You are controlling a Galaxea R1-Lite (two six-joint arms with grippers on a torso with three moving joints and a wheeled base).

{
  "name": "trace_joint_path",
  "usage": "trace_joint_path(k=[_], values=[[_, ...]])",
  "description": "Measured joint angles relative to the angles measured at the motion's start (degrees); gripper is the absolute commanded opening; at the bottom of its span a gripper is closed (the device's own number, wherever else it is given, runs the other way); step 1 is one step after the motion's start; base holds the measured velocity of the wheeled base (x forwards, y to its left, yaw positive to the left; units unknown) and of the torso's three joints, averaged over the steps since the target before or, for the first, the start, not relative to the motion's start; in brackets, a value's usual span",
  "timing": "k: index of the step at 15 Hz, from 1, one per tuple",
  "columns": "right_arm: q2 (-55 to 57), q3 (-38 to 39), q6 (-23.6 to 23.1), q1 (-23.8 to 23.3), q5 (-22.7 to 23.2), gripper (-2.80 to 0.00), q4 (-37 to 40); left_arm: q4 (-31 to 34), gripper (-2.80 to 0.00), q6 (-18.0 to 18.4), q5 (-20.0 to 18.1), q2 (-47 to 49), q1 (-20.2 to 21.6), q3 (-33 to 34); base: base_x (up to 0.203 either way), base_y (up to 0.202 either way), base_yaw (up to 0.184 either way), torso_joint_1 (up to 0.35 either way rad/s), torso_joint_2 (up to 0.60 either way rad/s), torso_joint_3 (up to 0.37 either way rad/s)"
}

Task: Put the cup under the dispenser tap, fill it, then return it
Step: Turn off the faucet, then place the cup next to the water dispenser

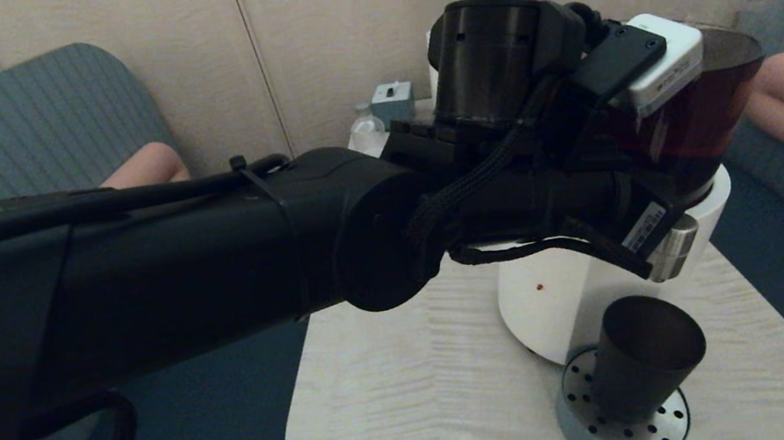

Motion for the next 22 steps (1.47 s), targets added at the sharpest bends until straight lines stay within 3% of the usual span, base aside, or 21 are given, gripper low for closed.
trace_joint_path(k=[12, 15, 16, 20, 22], values=[[0.0, 0.0, 0.0, 0.0, 0.02, -2.8, -0.03, -2.17, -2.8, 0.21, 0.3, -2.36, 0.0, 0.83, 0.0, 0.0, 0.0, 0.0, 0.0, 0.0], [0.0, 0.0, 0.0, 0.0, 0.0, -2.8, -0.02, -1.75, -2.8, -0.22, 1.83, -4.62, 0.05, 3.13, 0.0, 0.0, 0.0, 0.0, 0.0, 0.0], [0.0, 0.0, 0.0, 0.0, 0.0, -2.8, -0.02, -1.58, -2.8, -1.29, 2.28, -5.85, 0.05, 4.12, 0.0, 0.0, 0.0, 0.0, 0.0, 0.0], [0.0, 0.0, -0.01, 0.0, 0.0, -2.8, 0.0, -0.47, -2.8, -11.34, 3.11, -13.12, 0.2, 9.28, 0.0, 0.0, 0.0, 0.0, 0.0, 0.0], [0.0, 0.0, 0.0, 0.0, 0.0, -2.8, 0.0, -0.58, -2.8, -13.76, 2.55, -17.21, 0.77, 13.88, 0.0, 0.0, 0.0, 0.0, 0.0, 0.0]])
